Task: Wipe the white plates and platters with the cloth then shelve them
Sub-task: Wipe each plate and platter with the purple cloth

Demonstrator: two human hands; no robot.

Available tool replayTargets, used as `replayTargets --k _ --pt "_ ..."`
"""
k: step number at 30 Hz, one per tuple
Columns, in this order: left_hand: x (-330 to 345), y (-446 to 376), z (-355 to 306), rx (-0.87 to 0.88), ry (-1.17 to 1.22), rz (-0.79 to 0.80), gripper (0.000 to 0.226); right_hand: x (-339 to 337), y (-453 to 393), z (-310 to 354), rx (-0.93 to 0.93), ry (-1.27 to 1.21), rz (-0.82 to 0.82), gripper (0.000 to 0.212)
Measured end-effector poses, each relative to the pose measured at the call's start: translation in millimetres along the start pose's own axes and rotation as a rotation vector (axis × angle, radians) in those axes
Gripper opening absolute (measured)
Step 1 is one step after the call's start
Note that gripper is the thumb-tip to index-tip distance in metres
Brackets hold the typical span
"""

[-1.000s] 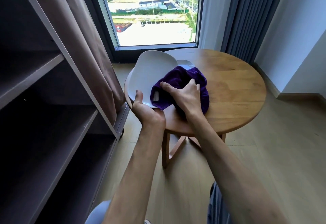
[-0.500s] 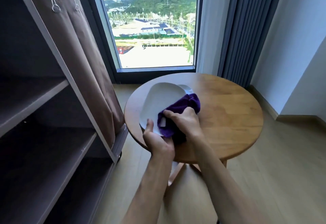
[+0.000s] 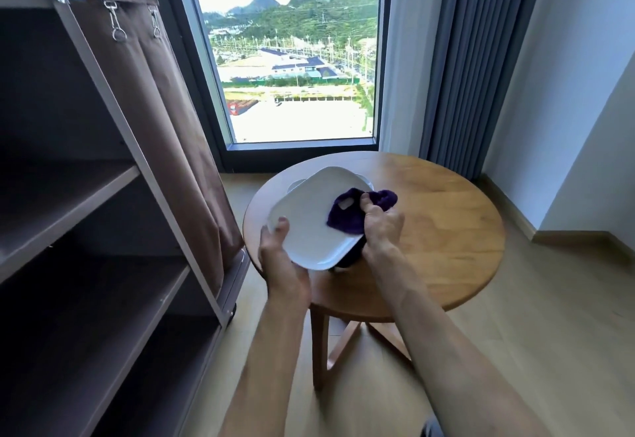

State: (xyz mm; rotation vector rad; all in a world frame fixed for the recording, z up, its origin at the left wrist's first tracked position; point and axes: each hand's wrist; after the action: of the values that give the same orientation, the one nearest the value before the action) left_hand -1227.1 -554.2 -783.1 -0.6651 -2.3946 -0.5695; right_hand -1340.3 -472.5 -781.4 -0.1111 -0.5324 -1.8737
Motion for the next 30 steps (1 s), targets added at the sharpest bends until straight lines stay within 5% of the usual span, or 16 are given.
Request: replayTargets --k 3,8,11,14,18,21,26,30 --pt "10.6 21.9 28.9 0.089 -0.064 -0.048 0.032 5.3 8.8 -7.9 0.087 -0.112 -0.124 0.019" --pt "12.9 16.5 42.6 0.149 -0.161 -0.114 0.032 3.3 20.1 -15.6 0.083 -0.17 -0.017 0.015" --pt "1.2 -2.9 13.6 0.247 -0.187 -0.193 0.052 -9.2 8.8 -8.5 0.056 -0.027 0.238 0.015" --pt "-6.9 -22.1 -7.6 0.318 -0.268 -0.208 0.04 -20.4 -5.8 -1.5 0.079 0.163 0.524 0.024" --pt "3.4 -11.5 12.2 0.29 -0.334 -0.126 0.023 -10.2 -0.4 -9.2 -0.02 0.149 0.315 0.012" --pt "2.3 5.5 37.1 0.437 -0.558 -0.078 0.041 -4.8 11.8 -23.9 -0.008 0.04 0.189 0.016" --pt "-6.1 -11.5 0.8 0.443 -0.607 0.049 0.049 -12.9 9.6 -23.9 -0.052 0.097 0.323 0.006" --pt "-16.2 -17.5 -23.1 0.254 -0.685 0.225 0.023 -12.9 1.3 -9.9 -0.031 0.139 0.356 0.017"
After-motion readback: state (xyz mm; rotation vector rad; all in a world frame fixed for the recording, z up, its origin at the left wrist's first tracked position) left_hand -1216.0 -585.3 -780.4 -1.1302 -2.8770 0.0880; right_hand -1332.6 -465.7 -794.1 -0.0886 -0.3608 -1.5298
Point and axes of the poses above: each hand's wrist, its own y-axis away from the middle knuckle, its own x-axis out of the palm, z = x × y, and after that the axes turned 12 degrees about -z, right-handed
